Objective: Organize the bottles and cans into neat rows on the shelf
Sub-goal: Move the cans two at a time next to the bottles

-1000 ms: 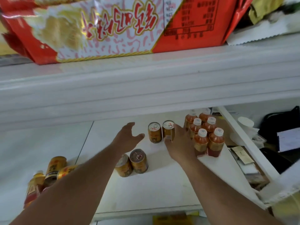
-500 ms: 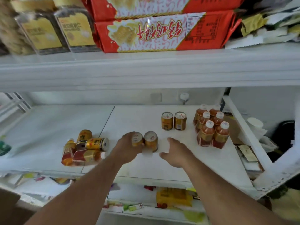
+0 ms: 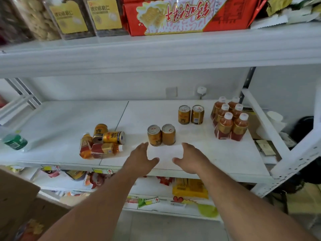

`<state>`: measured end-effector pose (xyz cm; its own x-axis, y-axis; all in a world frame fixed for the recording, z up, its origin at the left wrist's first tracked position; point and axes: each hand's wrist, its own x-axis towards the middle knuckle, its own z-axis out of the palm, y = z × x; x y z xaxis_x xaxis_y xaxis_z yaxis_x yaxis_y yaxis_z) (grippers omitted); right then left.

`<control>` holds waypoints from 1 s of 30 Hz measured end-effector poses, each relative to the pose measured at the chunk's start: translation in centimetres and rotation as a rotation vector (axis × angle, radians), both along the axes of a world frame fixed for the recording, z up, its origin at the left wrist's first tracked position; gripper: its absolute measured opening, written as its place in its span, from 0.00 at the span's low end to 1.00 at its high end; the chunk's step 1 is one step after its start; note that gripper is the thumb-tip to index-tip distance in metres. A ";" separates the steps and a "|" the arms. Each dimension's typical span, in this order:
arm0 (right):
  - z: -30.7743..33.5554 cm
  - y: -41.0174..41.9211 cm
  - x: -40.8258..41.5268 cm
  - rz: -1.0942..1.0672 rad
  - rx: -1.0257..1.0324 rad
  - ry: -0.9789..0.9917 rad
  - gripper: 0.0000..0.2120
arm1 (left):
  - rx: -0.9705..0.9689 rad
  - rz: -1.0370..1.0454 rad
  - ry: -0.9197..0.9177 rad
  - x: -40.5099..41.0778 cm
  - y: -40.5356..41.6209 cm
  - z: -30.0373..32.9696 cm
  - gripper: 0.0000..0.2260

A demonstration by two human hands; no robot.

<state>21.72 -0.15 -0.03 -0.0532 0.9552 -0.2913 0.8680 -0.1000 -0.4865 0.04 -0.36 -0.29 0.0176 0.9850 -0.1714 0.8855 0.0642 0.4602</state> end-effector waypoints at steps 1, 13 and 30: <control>0.0 -0.2 -0.3 -0.013 0.000 0.002 0.42 | 0.004 -0.005 -0.007 -0.4 -0.1 -0.1 0.40; -0.2 -3.3 -7.7 -0.162 -0.021 0.014 0.46 | 0.030 -0.102 -0.160 -8.1 -1.3 -0.5 0.40; -0.5 2.9 -8.3 -0.341 0.064 0.192 0.42 | 0.016 -0.126 -0.302 -6.6 5.6 -1.4 0.45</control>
